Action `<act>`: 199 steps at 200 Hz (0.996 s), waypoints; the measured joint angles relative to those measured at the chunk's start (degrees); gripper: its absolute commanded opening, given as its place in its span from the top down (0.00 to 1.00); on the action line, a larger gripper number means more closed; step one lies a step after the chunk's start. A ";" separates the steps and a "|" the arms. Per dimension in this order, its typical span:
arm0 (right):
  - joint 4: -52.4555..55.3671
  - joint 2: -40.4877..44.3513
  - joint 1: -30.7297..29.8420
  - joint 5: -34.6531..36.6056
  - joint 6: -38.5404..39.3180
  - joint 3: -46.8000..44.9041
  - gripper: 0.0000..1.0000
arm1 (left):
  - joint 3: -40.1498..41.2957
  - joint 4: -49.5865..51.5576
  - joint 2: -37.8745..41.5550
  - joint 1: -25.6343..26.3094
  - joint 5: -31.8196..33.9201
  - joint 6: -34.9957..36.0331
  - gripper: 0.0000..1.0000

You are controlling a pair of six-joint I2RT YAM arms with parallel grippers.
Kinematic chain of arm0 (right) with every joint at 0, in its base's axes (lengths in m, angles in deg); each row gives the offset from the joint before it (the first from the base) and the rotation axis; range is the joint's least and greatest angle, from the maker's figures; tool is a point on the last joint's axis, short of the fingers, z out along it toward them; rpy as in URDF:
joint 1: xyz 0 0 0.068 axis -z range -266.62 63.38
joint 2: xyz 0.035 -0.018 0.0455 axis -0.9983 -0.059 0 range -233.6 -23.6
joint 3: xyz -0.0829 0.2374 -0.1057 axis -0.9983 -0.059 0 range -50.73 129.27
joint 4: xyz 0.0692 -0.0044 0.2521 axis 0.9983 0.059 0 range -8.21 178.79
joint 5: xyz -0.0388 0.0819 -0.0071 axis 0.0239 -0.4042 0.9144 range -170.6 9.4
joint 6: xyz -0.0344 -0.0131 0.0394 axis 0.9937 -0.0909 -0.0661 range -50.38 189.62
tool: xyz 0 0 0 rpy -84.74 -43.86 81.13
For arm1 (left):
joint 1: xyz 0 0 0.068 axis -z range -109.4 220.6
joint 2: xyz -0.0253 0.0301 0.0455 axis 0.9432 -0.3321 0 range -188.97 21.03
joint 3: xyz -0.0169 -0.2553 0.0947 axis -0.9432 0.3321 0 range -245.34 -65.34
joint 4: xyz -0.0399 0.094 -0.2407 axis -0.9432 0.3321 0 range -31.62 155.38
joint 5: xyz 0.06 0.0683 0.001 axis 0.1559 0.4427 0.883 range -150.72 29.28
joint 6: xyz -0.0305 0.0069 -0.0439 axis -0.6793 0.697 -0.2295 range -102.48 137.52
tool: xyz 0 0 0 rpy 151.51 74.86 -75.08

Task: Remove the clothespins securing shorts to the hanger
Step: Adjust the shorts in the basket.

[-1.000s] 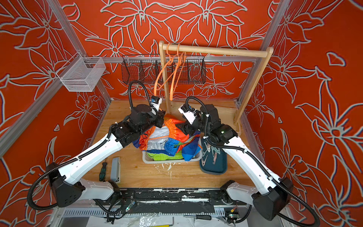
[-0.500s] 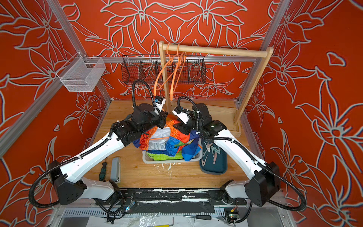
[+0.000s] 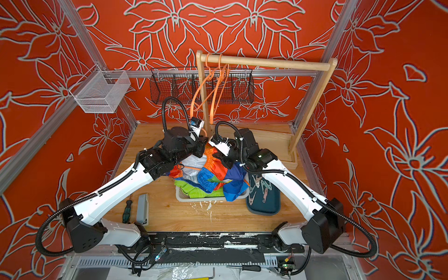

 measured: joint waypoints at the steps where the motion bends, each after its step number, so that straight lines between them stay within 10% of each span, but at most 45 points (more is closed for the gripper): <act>1: 0.00 0.00 0.02 0.09 0.00 0.00 1.00 | 0.00 0.02 0.02 0.00 -0.04 -0.11 0.38; 24: -0.28 0.00 0.33 0.90 -0.02 -0.02 1.00 | -0.68 0.42 0.76 -0.15 0.13 0.26 0.18; 88: -0.94 0.00 0.42 1.64 -0.26 -0.90 1.00 | -1.22 3.28 7.41 -5.09 0.92 -0.28 0.16; 139: -2.03 0.11 2.40 -0.52 -2.01 -1.38 1.00 | 6.01 7.08 22.71 -20.63 -1.31 -2.69 0.15; 199: -7.13 1.07 8.13 -8.92 -6.45 -3.72 1.00 | 16.11 8.24 23.15 -37.03 -17.09 -8.17 0.16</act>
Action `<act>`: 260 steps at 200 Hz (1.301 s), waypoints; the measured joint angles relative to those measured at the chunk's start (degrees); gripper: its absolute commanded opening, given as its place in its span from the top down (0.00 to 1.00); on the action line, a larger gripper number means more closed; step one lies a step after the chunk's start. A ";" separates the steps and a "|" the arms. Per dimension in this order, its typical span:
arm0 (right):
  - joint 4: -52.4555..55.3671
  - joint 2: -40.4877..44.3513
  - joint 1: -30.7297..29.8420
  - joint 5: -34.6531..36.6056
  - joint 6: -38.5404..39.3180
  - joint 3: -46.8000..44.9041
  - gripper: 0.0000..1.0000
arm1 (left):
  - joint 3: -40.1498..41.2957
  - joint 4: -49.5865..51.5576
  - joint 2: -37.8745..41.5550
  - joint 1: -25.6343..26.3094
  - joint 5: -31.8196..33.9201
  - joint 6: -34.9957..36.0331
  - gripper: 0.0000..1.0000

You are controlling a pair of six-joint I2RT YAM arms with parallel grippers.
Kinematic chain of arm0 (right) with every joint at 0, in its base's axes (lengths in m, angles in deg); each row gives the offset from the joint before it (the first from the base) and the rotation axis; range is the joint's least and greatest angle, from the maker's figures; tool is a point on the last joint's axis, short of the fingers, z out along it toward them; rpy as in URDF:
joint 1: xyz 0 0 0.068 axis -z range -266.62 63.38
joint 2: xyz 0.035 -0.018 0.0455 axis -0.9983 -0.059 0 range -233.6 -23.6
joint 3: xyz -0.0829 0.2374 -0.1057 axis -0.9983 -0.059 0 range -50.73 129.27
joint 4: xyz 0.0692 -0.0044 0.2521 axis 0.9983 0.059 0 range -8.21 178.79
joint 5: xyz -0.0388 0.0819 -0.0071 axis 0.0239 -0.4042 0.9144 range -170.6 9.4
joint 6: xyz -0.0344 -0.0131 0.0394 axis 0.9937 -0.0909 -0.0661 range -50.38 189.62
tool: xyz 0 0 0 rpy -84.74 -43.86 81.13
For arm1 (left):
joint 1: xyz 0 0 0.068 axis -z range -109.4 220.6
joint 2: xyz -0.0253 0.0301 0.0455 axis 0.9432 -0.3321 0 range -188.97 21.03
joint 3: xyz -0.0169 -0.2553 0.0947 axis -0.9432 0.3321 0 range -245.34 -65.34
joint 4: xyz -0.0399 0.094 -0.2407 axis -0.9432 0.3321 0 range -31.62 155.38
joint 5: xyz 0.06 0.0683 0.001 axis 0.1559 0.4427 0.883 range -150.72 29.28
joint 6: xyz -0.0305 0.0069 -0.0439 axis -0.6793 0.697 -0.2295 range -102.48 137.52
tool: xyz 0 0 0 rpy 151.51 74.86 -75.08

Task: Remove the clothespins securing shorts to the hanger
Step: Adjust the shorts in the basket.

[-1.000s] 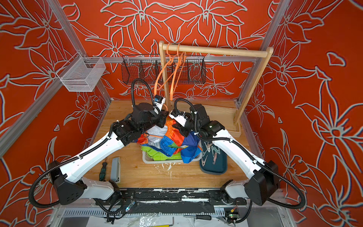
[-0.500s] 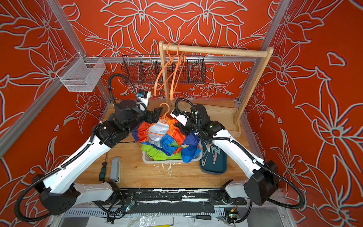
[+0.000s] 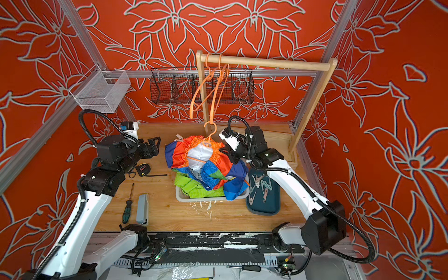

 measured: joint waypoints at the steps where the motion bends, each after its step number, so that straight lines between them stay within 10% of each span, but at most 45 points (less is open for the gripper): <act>1: -0.13 0.00 0.04 -0.11 -0.07 -0.04 1.00 | 0.13 0.00 -0.04 -0.13 -0.31 -0.09 0.16; 156: -7.30 -0.07 2.29 -8.90 -5.66 -1.77 1.00 | 3.82 -10.05 -8.41 -4.37 -33.81 -2.14 0.31; 233: -8.46 -0.59 2.78 -8.94 -6.01 -1.77 1.00 | 3.85 -12.92 -8.66 -4.81 -36.52 -3.87 1.00; 260: -8.83 -1.01 2.78 -8.94 -5.99 -2.14 1.00 | 3.85 -13.11 -8.68 -4.81 -36.89 -3.48 1.00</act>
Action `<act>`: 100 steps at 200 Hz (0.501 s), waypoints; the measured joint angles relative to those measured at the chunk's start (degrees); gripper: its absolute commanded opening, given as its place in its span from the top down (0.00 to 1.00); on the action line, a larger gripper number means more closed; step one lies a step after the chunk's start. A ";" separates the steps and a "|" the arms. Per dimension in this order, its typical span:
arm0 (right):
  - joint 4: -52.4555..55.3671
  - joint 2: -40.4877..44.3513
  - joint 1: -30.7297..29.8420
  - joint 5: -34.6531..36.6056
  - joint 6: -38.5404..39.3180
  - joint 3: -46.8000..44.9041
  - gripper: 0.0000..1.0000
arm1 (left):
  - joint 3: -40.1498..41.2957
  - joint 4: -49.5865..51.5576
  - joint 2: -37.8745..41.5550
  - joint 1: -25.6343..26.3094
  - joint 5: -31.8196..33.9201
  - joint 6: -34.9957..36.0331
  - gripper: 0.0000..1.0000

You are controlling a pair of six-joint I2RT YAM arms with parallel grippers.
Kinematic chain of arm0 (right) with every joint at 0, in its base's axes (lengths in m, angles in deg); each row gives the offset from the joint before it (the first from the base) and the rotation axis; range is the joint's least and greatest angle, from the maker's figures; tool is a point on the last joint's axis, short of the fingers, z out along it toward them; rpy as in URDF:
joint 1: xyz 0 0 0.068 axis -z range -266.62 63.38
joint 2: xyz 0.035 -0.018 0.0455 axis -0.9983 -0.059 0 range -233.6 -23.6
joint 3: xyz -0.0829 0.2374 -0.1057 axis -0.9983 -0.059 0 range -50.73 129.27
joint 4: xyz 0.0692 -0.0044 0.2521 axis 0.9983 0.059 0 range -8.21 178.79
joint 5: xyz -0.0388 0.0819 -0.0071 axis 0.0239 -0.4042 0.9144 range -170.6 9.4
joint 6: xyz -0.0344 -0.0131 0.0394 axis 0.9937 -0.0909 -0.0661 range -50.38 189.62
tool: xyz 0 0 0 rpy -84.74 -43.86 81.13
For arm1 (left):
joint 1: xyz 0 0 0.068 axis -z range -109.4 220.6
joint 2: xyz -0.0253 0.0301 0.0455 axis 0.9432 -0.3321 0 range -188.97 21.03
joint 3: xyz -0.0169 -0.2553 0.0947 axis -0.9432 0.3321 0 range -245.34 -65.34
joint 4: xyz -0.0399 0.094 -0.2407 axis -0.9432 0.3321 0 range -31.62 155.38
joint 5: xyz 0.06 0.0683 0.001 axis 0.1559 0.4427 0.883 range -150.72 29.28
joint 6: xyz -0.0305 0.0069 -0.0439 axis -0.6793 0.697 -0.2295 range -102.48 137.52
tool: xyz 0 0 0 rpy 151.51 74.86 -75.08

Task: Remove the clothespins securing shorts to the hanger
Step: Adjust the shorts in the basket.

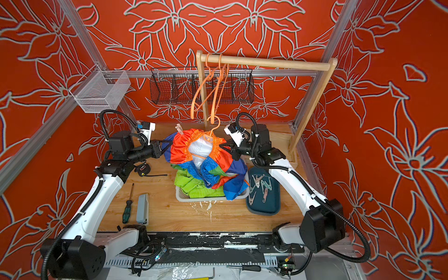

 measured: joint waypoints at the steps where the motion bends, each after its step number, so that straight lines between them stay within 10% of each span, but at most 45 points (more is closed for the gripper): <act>1: 0.00 0.00 0.00 0.00 0.00 -0.02 0.99 | 0.00 0.00 0.00 0.00 0.02 -0.02 1.00; 100: -0.02 0.72 0.00 1.64 -0.07 -2.25 0.73 | -0.98 -1.05 -1.09 3.63 0.79 1.18 1.00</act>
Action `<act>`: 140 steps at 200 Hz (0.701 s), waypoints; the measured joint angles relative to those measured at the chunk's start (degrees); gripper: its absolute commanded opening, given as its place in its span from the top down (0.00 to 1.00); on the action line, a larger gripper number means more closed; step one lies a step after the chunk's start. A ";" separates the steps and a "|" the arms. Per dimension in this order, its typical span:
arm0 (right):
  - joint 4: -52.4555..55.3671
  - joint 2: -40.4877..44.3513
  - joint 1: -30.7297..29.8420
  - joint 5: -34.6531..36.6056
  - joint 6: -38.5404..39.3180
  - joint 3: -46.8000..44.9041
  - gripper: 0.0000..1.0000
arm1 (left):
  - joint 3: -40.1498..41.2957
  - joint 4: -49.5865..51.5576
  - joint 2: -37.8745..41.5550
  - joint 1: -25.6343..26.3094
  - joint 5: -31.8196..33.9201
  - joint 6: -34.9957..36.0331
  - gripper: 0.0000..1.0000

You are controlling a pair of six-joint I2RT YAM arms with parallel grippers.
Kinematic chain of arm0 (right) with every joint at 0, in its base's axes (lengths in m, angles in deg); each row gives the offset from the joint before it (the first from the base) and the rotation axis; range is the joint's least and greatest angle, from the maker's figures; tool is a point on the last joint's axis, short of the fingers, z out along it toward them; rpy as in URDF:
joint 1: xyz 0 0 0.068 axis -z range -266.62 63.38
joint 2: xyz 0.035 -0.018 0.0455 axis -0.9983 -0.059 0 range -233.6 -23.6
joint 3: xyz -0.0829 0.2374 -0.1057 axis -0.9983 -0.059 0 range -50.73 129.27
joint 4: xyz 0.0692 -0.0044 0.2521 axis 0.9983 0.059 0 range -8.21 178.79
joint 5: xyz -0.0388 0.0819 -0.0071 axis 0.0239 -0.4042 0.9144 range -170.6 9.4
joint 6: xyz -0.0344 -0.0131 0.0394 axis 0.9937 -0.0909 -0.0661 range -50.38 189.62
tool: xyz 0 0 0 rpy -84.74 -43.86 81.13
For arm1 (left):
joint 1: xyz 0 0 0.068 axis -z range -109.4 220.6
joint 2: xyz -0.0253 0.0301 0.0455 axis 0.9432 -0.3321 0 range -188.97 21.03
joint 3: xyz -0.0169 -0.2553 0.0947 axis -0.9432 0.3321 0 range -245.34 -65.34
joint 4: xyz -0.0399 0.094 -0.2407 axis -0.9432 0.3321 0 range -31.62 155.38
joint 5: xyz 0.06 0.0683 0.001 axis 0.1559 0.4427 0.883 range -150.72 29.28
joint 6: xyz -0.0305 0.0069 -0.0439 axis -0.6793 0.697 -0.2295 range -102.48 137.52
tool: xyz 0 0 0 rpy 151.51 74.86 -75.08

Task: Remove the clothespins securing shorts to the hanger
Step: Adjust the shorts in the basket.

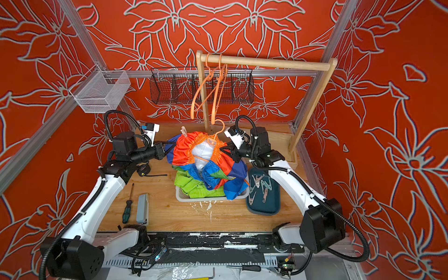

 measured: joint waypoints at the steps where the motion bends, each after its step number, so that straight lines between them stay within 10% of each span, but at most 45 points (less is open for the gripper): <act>1: 0.00 0.02 0.00 0.00 0.02 0.00 0.73 | -0.11 0.02 -0.07 0.07 0.02 0.00 1.00; 140: -0.20 5.97 0.00 11.72 -0.22 -3.13 0.28 | -6.21 1.53 -7.76 5.29 5.29 3.61 1.00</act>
